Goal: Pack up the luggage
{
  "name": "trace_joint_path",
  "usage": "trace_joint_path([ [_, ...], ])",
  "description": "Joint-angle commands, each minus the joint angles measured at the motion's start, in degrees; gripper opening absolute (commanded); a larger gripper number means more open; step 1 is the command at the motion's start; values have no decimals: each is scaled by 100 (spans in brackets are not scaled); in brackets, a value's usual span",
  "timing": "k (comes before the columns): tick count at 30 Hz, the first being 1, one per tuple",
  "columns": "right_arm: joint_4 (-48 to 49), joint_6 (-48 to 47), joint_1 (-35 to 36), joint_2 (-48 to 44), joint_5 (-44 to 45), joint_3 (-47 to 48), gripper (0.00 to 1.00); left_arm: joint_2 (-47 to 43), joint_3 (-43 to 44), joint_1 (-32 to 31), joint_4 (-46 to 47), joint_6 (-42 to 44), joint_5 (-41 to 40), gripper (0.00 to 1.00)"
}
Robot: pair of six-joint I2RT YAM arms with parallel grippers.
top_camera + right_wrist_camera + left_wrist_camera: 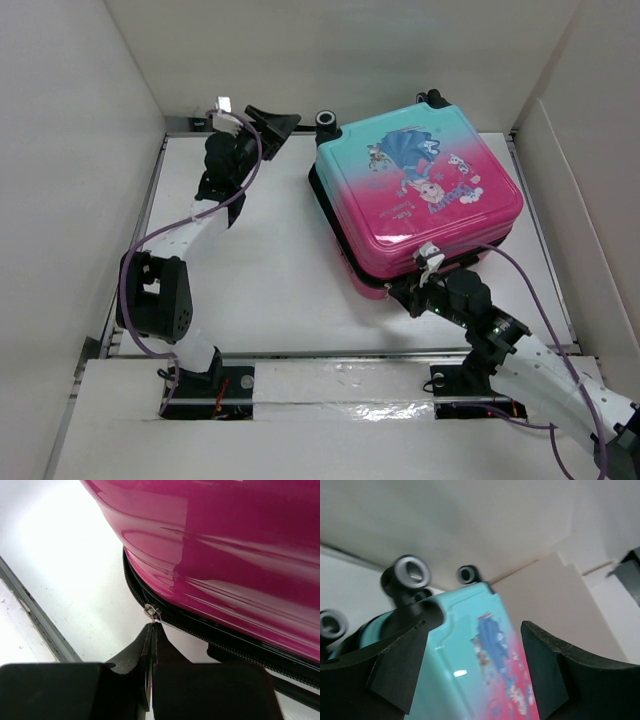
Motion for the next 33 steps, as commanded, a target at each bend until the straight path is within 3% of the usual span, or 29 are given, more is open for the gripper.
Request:
trace_joint_path([
  [1, 212, 203, 22, -311, 5, -9, 0, -493, -691, 57, 311, 476, -363, 71],
  [5, 106, 361, 75, -452, 58, -124, 4, -1276, -1904, -329, 188, 1039, -1252, 61],
  [7, 159, 432, 75, -435, 31, -168, 22, -1575, -2861, -505, 598, 1014, -1428, 52],
  [8, 177, 493, 75, -374, 31, -185, 40, -1620, -3134, -566, 723, 961, -1438, 42],
  [11, 387, 625, 75, -181, 75, -255, 57, -1638, -3795, -1162, 883, 1258, -1569, 31],
  [16, 897, 757, 75, 171, 137, -265, 59, -1673, -4182, -2559, 821, 1804, -1983, 24],
  [19, 1063, 827, 75, 303, 277, -273, 42, -1586, -4384, -2886, 1013, 1761, -2009, 17],
  [20, 1134, 845, 75, 321, 312, -299, 32, -1533, -4385, -3052, 1015, 1822, -1913, 16],
  [25, 864, 1003, 75, 471, 497, -159, 21, -937, -4017, -3528, 1129, 1866, -1745, 14],
  [28, 696, 1135, 75, 173, 628, -326, 30, -725, -3867, -3652, 1207, 1875, -1772, 14],
  [29, 687, 1161, 75, -11, 664, -378, 42, -689, -3840, -3652, 1217, 1892, -1746, 14],
  [33, 757, 1179, 75, -31, 691, -423, 46, -592, -3709, -3757, 1182, 1971, -1745, 14],
])
